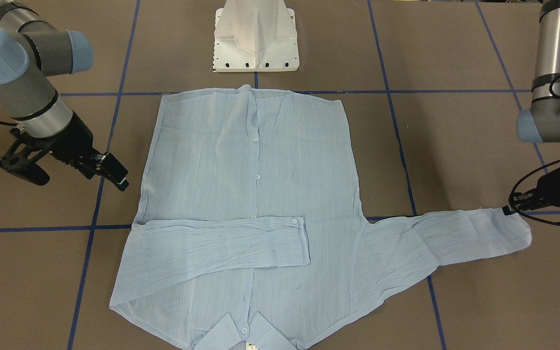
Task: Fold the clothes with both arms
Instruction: 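Fold the sleeve across the chest with left gripper while right gripper moves toward hem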
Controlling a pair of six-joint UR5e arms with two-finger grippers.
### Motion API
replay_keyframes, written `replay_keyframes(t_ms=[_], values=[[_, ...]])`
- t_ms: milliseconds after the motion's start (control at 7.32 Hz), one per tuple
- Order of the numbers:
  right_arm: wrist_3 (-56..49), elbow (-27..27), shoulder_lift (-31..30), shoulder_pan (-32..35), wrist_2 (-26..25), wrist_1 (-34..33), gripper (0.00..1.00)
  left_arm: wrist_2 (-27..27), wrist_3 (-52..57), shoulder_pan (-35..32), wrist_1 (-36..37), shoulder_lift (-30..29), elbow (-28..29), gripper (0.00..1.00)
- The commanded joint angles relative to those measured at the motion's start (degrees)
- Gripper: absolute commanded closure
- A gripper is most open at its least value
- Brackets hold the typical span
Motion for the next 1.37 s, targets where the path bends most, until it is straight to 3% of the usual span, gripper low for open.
replay_keyframes(t_ms=[0, 137, 546, 683, 956, 1229], values=[[-0.4, -0.2, -0.2, 0.5, 0.3, -0.1, 0.01, -1.8, -16.4, 1.2, 0.1, -4.8, -6.3, 1.00], [-2.5, -0.1, -0.9, 0.9, 0.3, -0.2, 0.01, -1.0, -25.1, 6.3, 0.2, -8.2, -8.4, 1.00], [-9.0, -0.4, -4.3, 3.3, 0.2, -0.2, 0.01, 9.2, -50.1, 19.1, 0.2, -24.1, -9.1, 1.00], [-10.3, -0.6, -5.4, 4.1, 0.2, -0.1, 0.01, 15.2, -54.5, 24.3, 0.5, -29.8, -8.2, 1.00], [-10.6, -0.7, -6.6, 4.7, 0.2, 0.0, 0.01, 22.9, -59.0, 30.3, 0.4, -41.1, 0.9, 1.00], [-10.7, -0.7, -7.0, 4.8, 0.2, 0.0, 0.01, 26.9, -59.5, 33.3, 0.4, -42.7, 1.8, 1.00]])
